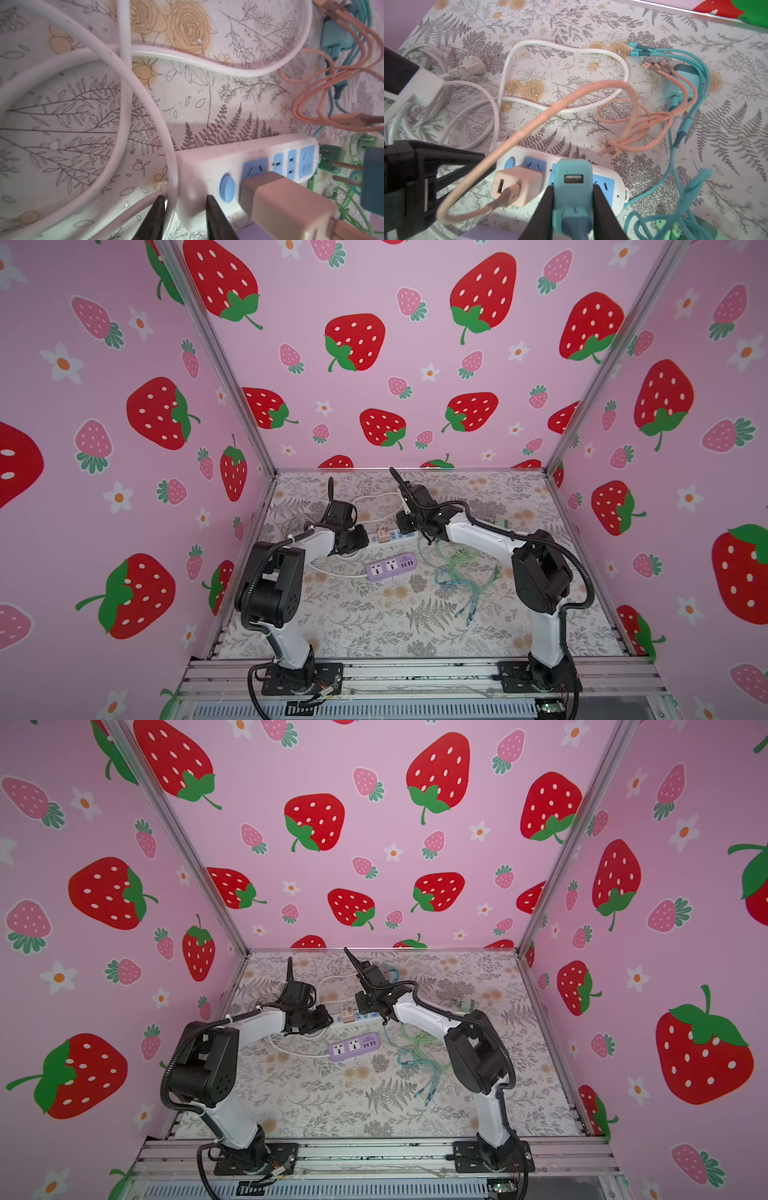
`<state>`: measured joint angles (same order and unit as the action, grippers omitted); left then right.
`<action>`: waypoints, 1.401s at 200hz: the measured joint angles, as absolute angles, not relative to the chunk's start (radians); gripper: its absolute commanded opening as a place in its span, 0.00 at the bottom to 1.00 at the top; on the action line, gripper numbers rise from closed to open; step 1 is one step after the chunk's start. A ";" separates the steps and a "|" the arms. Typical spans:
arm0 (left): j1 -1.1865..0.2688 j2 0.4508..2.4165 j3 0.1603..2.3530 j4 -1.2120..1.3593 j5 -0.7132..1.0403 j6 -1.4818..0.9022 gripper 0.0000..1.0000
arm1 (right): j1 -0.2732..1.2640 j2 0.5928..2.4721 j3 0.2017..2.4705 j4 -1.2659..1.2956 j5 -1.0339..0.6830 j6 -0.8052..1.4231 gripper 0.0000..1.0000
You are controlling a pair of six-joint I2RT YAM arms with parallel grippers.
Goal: Insert the plug
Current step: 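Lower the teal charger with the right gripper onto the socket beside the pink charger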
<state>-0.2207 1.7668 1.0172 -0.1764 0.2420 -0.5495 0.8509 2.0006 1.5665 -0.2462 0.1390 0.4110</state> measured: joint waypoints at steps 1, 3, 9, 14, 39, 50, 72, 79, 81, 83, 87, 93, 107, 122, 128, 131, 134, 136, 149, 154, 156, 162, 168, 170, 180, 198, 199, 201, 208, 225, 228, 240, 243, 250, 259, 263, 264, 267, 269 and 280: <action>-0.221 1.767 1.018 -0.176 0.242 -0.550 0.35 | 0.851 2.001 1.566 -0.246 0.140 0.412 0.13; -0.221 1.768 1.018 -0.176 0.242 -0.550 0.35 | 0.852 2.001 1.565 -0.245 0.143 0.414 0.12; -0.221 1.772 1.021 -0.176 0.243 -0.550 0.35 | 0.856 2.001 1.562 -0.242 0.151 0.423 0.13; -0.221 1.775 1.024 -0.175 0.244 -0.550 0.35 | 0.858 2.001 1.559 -0.240 0.157 0.427 0.12; -0.224 1.777 1.028 -0.174 0.242 -0.553 0.32 | 0.870 2.002 1.540 -0.233 0.177 0.455 0.12; -0.224 1.777 1.028 -0.172 0.242 -0.553 0.31 | 0.874 2.004 1.536 -0.233 0.183 0.464 0.12; -0.224 1.777 1.028 -0.165 0.242 -0.554 0.29 | 0.884 2.011 1.534 -0.232 0.195 0.482 0.12; -0.224 1.777 1.028 -0.163 0.243 -0.554 0.28 | 0.887 2.014 1.534 -0.231 0.197 0.487 0.12; -0.224 1.777 1.028 -0.162 0.243 -0.554 0.28 | 0.888 2.014 1.534 -0.231 0.198 0.488 0.12; -0.224 1.777 1.028 -0.161 0.243 -0.554 0.28 | 0.889 2.015 1.534 -0.231 0.199 0.490 0.12; -0.224 1.778 1.028 -0.160 0.243 -0.554 0.28 | 0.890 2.017 1.533 -0.229 0.200 0.493 0.12; -0.224 1.779 1.028 -0.158 0.244 -0.555 0.28 | 0.892 2.018 1.531 -0.227 0.202 0.498 0.12; -0.224 1.781 1.028 -0.154 0.245 -0.555 0.28 | 0.895 2.022 1.529 -0.227 0.206 0.503 0.12; -0.224 1.781 1.028 -0.154 0.245 -0.556 0.28 | 0.897 2.023 1.525 -0.226 0.215 0.508 0.12; -0.224 1.781 1.028 -0.154 0.245 -0.556 0.28 | 0.897 2.023 1.523 -0.226 0.220 0.509 0.12; -0.224 1.781 1.028 -0.154 0.245 -0.557 0.28 | 0.897 2.023 1.522 -0.225 0.222 0.510 0.11; -0.224 1.781 1.028 -0.154 0.245 -0.557 0.28 | 0.897 2.023 1.520 -0.224 0.224 0.511 0.12; -0.224 1.781 1.028 -0.154 0.245 -0.557 0.28 | 0.897 2.023 1.520 -0.224 0.226 0.511 0.11; -0.224 1.781 1.028 -0.154 0.246 -0.558 0.28 | 0.897 2.023 1.513 -0.225 0.235 0.513 0.12; -0.224 1.781 1.028 -0.154 0.246 -0.558 0.28 | 0.897 2.023 1.511 -0.225 0.238 0.514 0.11; -0.224 1.781 1.028 -0.154 0.246 -0.558 0.28 | 0.897 2.023 1.510 -0.225 0.239 0.515 0.11; -0.224 1.781 1.028 -0.154 0.247 -0.558 0.28 | 0.897 2.023 1.509 -0.225 0.243 0.516 0.11; -0.224 1.781 1.028 -0.154 0.247 -0.557 0.28 | 0.897 2.023 1.508 -0.225 0.247 0.516 0.11; -0.224 1.781 1.028 -0.154 0.247 -0.557 0.28 | 0.897 2.023 1.508 -0.225 0.249 0.516 0.11; -0.224 1.781 1.028 -0.154 0.247 -0.557 0.28 | 0.897 2.023 1.507 -0.224 0.253 0.516 0.11; -0.224 1.781 1.028 -0.154 0.247 -0.557 0.28 | 0.897 2.024 1.506 -0.221 0.259 0.516 0.11; -0.224 1.781 1.028 -0.154 0.247 -0.556 0.28 | 0.897 2.024 1.506 -0.221 0.259 0.516 0.11; -0.224 1.781 1.028 -0.154 0.247 -0.556 0.28 | 0.897 2.024 1.505 -0.221 0.260 0.516 0.11; -0.224 1.781 1.028 -0.154 0.247 -0.556 0.28 | 0.897 2.024 1.504 -0.219 0.263 0.516 0.11; -0.223 1.781 1.028 -0.154 0.247 -0.556 0.27 | 0.897 2.024 1.502 -0.215 0.268 0.516 0.11; -0.223 1.781 1.028 -0.154 0.247 -0.556 0.27 | 0.897 2.024 1.502 -0.215 0.269 0.516 0.11; -0.223 1.781 1.028 -0.154 0.247 -0.556 0.27 | 0.897 2.024 1.502 -0.212 0.273 0.517 0.11; -0.223 1.781 1.028 -0.154 0.247 -0.556 0.27 | 0.897 2.024 1.501 -0.211 0.273 0.517 0.11; -0.223 1.781 1.028 -0.154 0.247 -0.556 0.27 | 0.897 2.024 1.498 -0.207 0.274 0.519 0.11; -0.223 1.781 1.028 -0.153 0.247 -0.556 0.27 | 0.897 2.024 1.496 -0.202 0.276 0.520 0.11; -0.223 1.781 1.028 -0.154 0.247 -0.556 0.27 | 0.897 2.024 1.495 -0.199 0.277 0.520 0.11; -0.224 1.781 1.028 -0.154 0.247 -0.556 0.27 | 0.897 2.024 1.494 -0.199 0.277 0.520 0.11; -0.223 1.781 1.028 -0.154 0.247 -0.556 0.27 | 0.897 2.024 1.494 -0.198 0.277 0.520 0.11; -0.223 1.781 1.028 -0.154 0.247 -0.556 0.27 | 0.897 2.024 1.493 -0.197 0.277 0.520 0.11; -0.223 1.781 1.028 -0.154 0.247 -0.556 0.27 | 0.897 2.024 1.491 -0.190 0.277 0.520 0.11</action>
